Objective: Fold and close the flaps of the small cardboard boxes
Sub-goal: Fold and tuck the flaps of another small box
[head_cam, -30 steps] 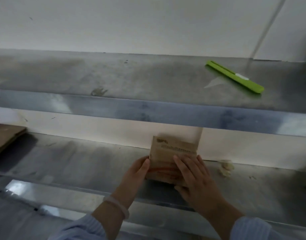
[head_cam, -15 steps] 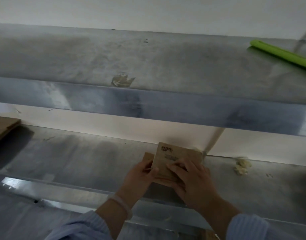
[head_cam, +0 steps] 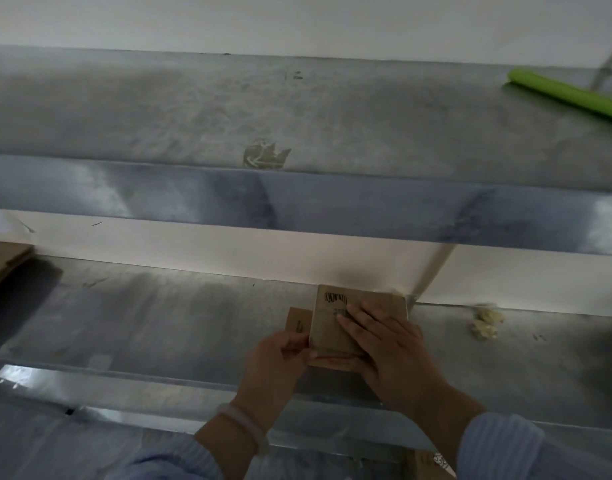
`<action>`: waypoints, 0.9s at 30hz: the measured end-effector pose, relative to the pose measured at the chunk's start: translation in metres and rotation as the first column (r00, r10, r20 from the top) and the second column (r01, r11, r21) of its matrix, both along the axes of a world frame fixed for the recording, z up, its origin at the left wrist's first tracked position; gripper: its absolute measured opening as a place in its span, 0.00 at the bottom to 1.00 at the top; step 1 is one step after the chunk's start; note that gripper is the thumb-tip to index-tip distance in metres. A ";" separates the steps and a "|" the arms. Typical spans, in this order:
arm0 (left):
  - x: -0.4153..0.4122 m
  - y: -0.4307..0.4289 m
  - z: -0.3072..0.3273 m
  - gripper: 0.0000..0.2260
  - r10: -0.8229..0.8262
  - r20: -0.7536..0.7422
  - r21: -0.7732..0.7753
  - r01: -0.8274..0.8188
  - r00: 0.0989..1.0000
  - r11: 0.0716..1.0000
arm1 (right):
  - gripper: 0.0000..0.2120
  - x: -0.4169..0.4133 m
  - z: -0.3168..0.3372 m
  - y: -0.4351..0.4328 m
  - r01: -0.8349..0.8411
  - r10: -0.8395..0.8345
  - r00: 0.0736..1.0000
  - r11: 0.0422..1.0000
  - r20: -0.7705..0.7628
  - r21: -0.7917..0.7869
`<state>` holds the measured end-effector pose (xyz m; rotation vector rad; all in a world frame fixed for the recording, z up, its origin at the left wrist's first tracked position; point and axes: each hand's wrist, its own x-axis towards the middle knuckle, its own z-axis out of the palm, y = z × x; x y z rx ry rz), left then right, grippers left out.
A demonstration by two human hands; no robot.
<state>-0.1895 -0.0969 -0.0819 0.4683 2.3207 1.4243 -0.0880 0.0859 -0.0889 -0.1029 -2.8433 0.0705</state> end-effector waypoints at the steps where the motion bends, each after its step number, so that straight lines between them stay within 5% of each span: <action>1: -0.001 -0.001 -0.001 0.04 -0.003 -0.014 -0.029 0.003 1.000 1.000 | 0.28 0.000 0.000 0.001 0.000 0.000 1.000 1.000 0.004 0.001; 14: -0.005 -0.006 -0.009 0.04 -0.166 -0.414 -0.235 0.071 0.895 0.969 | 0.30 -0.001 0.003 0.001 0.010 -0.002 0.995 0.997 0.098 -0.078; 20: -0.009 -0.004 -0.004 0.08 -0.241 -0.465 -0.188 0.171 0.852 0.967 | 0.23 0.007 0.008 0.010 0.007 -0.010 1.000 0.858 -0.003 -0.513; 23: -0.008 0.017 0.005 0.24 -0.389 -0.588 -0.236 0.310 0.709 0.921 | 0.15 0.007 0.009 0.016 -0.079 0.065 0.997 0.837 -0.044 -0.541; 27: -0.019 0.044 0.005 0.22 -0.576 -0.617 -0.426 0.387 0.537 0.818 | 0.24 0.013 0.007 0.023 0.067 -0.127 0.989 0.849 -0.078 -0.525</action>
